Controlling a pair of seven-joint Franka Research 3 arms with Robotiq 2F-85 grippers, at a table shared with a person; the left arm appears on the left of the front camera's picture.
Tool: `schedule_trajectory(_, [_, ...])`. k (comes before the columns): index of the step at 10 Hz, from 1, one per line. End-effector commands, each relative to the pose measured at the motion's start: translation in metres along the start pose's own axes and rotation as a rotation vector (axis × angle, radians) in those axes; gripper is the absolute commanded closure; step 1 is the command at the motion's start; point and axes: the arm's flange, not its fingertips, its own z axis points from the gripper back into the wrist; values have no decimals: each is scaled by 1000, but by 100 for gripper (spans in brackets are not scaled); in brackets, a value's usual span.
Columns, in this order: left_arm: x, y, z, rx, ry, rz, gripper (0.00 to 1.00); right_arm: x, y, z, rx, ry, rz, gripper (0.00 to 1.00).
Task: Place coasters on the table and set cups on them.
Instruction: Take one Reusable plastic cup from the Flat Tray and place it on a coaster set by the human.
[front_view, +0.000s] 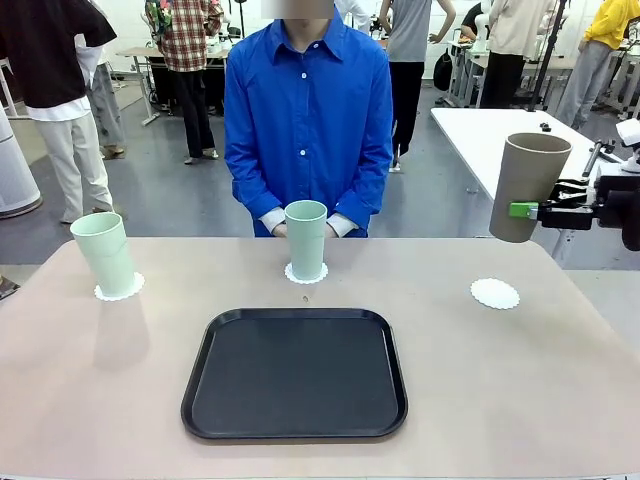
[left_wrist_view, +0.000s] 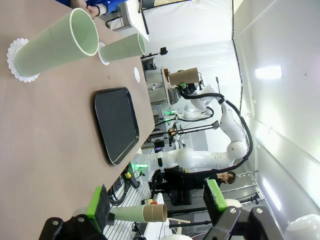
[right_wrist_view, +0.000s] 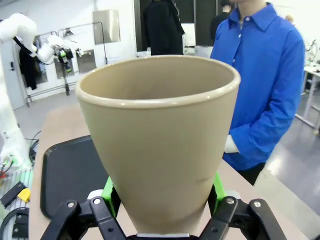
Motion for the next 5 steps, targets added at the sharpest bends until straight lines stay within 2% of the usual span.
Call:
schedule_trajectory(1, [1, -2, 1, -1, -13, -3, 0, 2, 1, -2, 6, 6, 0, 18])
schedule_trajectory(5, [1, -2, 1, -1, -13, -3, 0, 0, 0, -1, 2, 1, 1, 18])
